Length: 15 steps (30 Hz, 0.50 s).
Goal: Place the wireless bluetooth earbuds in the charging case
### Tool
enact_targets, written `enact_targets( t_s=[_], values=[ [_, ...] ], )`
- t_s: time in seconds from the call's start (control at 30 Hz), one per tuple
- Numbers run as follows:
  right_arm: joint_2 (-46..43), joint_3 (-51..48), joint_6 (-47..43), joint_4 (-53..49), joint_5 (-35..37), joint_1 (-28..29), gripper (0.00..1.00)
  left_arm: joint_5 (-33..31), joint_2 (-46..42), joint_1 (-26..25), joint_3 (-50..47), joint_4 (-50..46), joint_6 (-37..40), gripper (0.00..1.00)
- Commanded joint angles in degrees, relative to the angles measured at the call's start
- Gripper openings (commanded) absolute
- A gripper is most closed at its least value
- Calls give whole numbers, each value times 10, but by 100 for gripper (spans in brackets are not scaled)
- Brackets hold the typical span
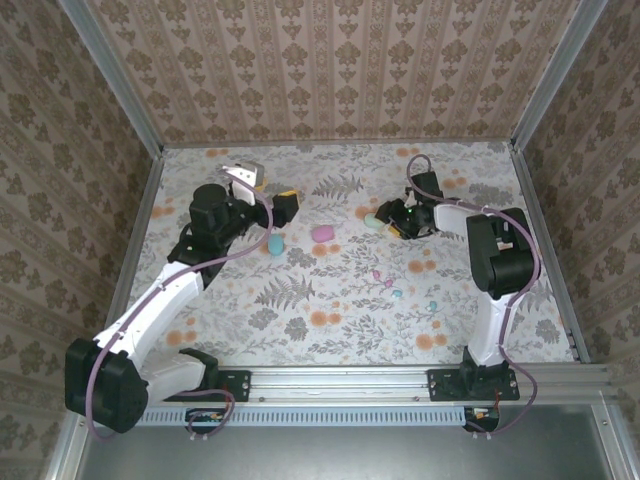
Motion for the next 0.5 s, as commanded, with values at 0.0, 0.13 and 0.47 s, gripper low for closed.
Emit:
enact_targets(
  t_s=[0.0,0.13,0.47],
  values=[
    [-38,21,-52,-72,47,-4,58,3,-5,1,9,8,-9,94],
    [-76,26,-128,-54,55,9,59,-22,-12,4,4,5,-14,94],
    [-64,75,-724,-93,-12,147,59,-62,-18,41,7,-62,-53,95]
  ],
)
